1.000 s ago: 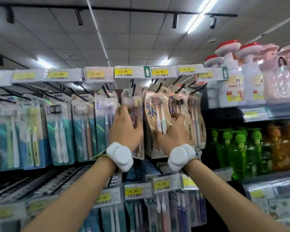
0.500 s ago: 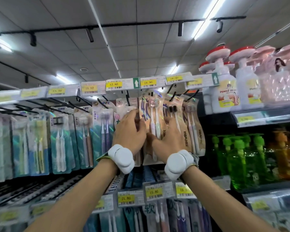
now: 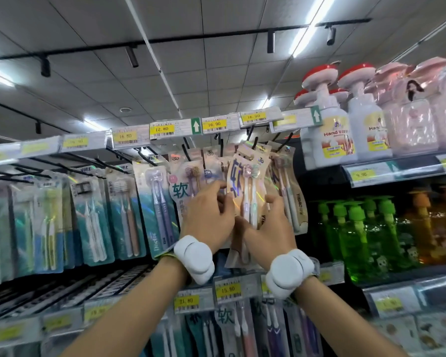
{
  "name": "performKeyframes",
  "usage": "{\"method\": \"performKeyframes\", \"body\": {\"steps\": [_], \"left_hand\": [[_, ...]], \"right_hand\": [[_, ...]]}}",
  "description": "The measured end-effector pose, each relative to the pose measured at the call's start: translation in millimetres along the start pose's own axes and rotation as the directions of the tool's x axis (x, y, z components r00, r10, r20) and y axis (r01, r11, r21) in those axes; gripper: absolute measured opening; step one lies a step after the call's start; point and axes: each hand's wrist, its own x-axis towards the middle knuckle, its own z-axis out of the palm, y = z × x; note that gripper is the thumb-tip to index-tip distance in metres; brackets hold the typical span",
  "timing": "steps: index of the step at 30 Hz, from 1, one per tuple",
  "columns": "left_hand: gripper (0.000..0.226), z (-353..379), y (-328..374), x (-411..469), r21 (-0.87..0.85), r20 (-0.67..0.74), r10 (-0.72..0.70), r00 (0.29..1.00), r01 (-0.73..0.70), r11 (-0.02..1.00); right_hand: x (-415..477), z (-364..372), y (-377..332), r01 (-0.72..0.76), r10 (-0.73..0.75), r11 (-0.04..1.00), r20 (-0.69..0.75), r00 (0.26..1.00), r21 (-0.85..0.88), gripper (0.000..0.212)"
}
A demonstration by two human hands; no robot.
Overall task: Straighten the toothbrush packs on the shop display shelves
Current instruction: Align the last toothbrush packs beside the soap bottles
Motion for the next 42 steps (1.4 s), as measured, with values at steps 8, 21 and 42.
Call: {"method": "performKeyframes", "body": {"steps": [8,21,42], "left_hand": [[0.034,19.7,7.4,6.3,0.055,-0.045,0.003,0.999,0.000,0.998],[0.067,19.3,25.0,52.8,0.089,-0.184,0.042,0.982,-0.025,0.996],[0.046,22.2,17.7,56.8,0.160,-0.257,0.096,0.962,-0.056,0.986]], "right_hand": [[7.5,-39.3,12.7,-0.086,0.086,0.996,-0.058,0.995,-0.007,0.055],[34.8,-61.0,14.3,-0.127,0.122,0.991,-0.121,0.985,-0.035,0.048],[67.0,-60.3,24.4,-0.059,0.035,0.942,-0.078,0.996,-0.332,0.058]]}}
